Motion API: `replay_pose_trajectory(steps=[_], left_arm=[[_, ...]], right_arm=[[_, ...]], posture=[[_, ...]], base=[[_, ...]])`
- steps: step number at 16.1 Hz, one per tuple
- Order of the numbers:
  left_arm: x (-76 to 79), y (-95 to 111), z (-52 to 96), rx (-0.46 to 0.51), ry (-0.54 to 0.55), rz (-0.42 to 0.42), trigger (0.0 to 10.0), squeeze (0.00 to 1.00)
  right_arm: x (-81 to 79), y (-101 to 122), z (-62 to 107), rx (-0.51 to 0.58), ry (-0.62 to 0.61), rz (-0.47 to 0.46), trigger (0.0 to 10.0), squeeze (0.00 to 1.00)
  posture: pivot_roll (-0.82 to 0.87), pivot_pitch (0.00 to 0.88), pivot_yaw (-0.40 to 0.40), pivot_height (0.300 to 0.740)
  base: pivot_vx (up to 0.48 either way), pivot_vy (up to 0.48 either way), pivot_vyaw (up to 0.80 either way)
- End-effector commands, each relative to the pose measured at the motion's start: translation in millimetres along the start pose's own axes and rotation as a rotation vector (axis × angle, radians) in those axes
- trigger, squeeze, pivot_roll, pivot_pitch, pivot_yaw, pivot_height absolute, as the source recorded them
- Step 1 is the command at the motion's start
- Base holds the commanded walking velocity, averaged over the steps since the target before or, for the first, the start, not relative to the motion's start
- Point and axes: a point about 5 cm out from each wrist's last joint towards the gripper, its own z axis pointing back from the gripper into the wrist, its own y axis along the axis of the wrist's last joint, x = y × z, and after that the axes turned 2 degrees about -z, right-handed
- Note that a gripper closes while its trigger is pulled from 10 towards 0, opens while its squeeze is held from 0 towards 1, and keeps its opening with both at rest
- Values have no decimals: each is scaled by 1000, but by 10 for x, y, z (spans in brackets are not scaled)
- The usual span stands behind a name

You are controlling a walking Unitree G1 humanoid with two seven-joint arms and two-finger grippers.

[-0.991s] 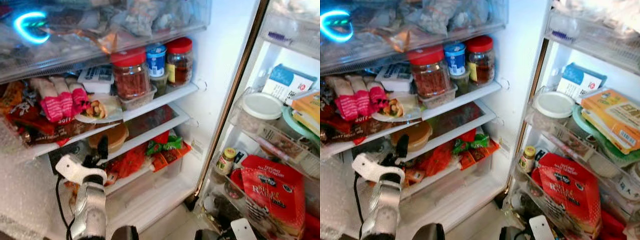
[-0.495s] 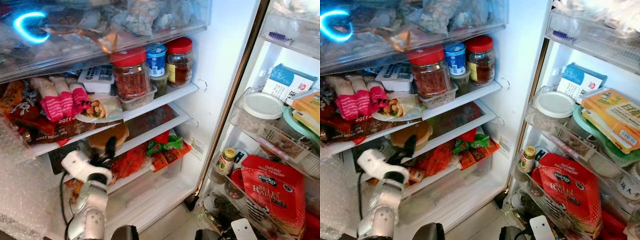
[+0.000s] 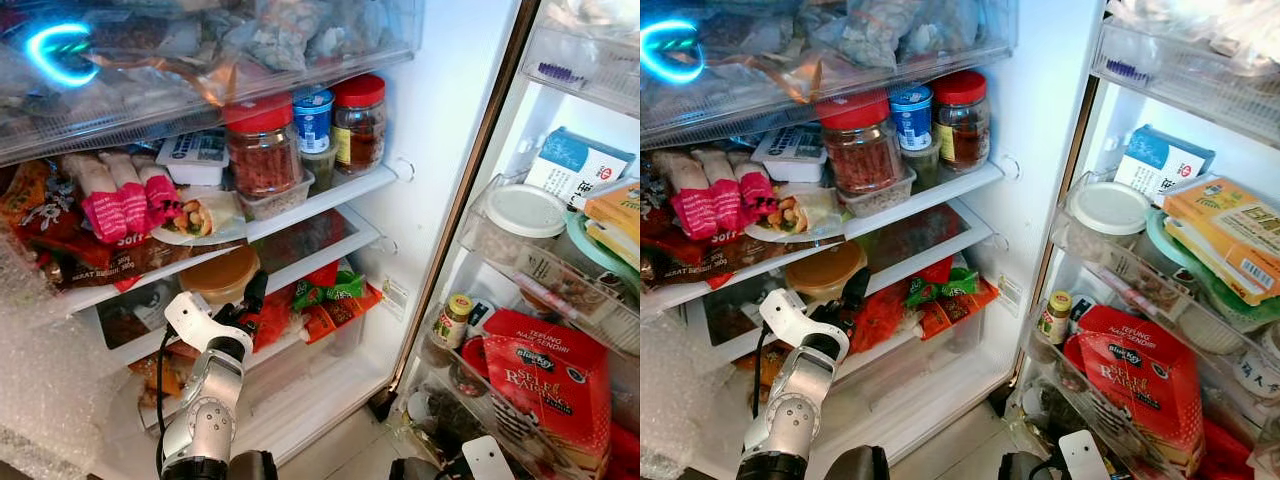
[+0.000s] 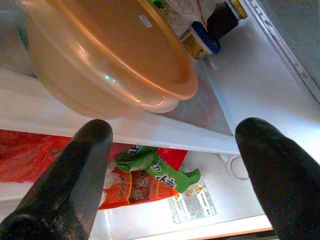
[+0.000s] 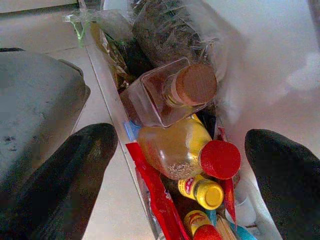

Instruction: Restocking fridge

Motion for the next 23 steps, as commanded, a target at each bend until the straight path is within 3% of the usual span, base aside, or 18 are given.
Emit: replay_pose_trajectory(steps=[1, 3, 11, 14, 23], left_arm=[[108, -80, -107, -17, -34, 21, 10000, 0], [169, -132, -215, -30, -81, -85, 10000, 0], [220, -159, -255, -8, -92, -119, 10000, 0], [159, -109, -203, 30, -76, -202, 10000, 0], [208, -31, -376, 35, -83, -270, 10000, 0]], right_arm=[[31, 35, -11, 8, -5, 6, 10000, 0], [35, 50, -16, 9, -4, 5, 10000, 0], [32, 44, -14, 7, -3, 1, 10000, 0], [33, 40, -15, 5, 3, 7, 10000, 0], [23, 45, -15, 5, 7, 10, 10000, 0]], posture=[[-68, 0, -7, 622], [-65, 0, -7, 622], [-67, 0, -4, 622], [-46, 0, -14, 622], [-63, 0, -3, 622]], base=[[0, 0, 0], [0, 0, 0], [0, 0, 0], [0, 0, 0], [0, 0, 0]])
